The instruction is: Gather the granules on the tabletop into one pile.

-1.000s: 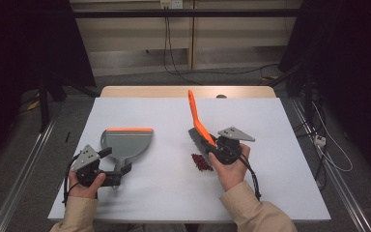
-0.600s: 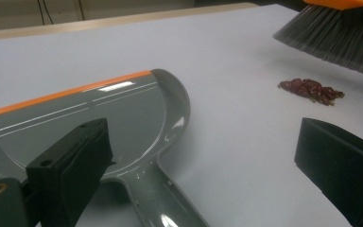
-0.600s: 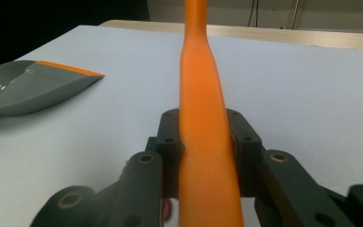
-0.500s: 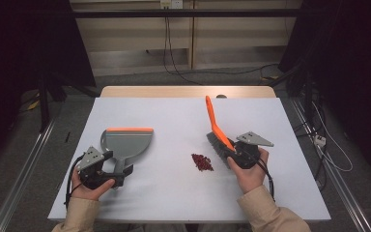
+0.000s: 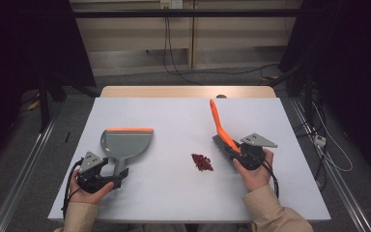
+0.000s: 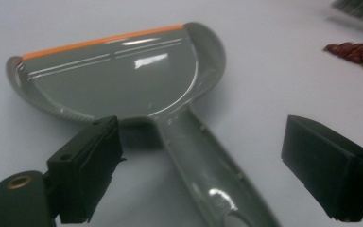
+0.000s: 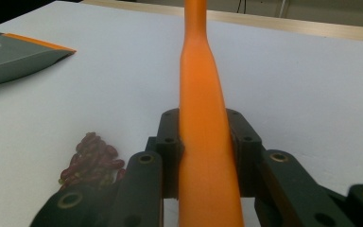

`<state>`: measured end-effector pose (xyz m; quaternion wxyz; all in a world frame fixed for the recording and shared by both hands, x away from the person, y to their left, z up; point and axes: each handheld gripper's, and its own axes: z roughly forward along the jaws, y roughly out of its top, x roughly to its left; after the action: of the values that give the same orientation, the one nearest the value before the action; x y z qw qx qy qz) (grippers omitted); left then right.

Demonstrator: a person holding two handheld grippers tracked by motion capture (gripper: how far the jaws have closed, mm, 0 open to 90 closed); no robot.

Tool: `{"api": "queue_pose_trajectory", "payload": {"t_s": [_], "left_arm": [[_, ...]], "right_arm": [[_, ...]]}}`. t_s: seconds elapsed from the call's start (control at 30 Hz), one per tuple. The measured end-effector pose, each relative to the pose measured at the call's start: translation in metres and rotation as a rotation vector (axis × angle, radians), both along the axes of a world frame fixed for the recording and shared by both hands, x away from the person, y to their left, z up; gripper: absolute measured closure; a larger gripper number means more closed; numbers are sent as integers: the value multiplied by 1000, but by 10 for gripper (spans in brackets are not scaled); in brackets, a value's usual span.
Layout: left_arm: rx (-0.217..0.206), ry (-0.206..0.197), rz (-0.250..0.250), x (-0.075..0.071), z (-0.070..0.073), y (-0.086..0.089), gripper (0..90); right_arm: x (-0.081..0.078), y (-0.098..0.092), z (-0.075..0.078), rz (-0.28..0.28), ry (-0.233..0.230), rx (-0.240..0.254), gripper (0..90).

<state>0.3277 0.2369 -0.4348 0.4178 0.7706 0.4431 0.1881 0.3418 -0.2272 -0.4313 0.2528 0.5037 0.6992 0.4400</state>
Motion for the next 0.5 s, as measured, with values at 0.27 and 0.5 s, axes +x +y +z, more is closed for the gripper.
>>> {"api": "queue_pose_trajectory", "payload": {"t_s": [0.27,0.5], "left_arm": [[42,31,50,3,-2,-8,174],[65,64,76,7,-3,-14,223]], "right_arm": [[-1,-2,0,-2,2,12,711],[-3,-4,0,0,-3,14,711]]}}
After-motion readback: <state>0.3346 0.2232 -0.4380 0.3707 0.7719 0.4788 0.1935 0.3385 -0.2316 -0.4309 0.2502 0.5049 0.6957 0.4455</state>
